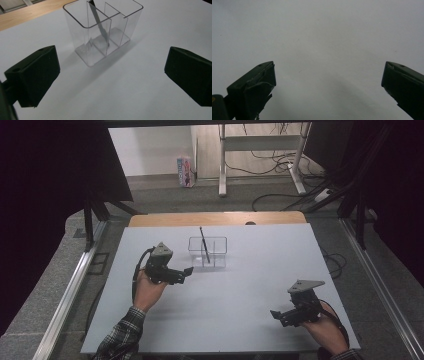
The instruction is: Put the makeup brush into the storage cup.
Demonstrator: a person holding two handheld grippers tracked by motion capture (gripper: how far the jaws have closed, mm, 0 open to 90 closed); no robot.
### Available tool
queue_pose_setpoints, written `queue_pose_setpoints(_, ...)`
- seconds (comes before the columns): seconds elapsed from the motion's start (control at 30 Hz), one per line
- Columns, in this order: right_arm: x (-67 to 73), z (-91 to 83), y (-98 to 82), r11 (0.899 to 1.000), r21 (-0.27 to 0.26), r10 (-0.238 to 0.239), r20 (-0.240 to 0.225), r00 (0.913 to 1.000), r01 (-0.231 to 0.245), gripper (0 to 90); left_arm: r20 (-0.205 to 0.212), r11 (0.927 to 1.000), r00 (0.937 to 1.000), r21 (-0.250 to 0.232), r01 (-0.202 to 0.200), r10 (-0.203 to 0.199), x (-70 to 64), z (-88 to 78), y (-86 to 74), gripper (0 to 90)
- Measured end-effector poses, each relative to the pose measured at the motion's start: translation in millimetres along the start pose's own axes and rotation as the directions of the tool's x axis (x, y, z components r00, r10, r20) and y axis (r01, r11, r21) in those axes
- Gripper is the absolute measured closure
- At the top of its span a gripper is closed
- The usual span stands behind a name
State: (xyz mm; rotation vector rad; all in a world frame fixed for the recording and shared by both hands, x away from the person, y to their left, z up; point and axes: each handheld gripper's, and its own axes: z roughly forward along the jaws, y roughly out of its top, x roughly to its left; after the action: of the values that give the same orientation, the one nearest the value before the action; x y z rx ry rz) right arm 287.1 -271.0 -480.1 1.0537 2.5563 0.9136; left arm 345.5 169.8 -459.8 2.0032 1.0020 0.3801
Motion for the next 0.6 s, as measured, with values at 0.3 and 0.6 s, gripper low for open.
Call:
queue_pose_setpoints(0.3, -0.4, -0.2, 0.6, 1.0, -0.005, -0.003, -0.002, 1.0, 0.003, 0.0, -0.005, 1.0, 1.0, 0.001, 0.008, -0.008, -1.2, -8.6, -6.6, 0.7)
queue_pose_setpoints(0.6, -0.1, 0.0, 1.0, 1.0, -0.009, -0.009, -0.002, 1.0, 0.009, 0.0, -0.001, 1.0, 1.0, 0.002, 0.007, -0.007, -5.1, -13.3, -11.8, 0.7)
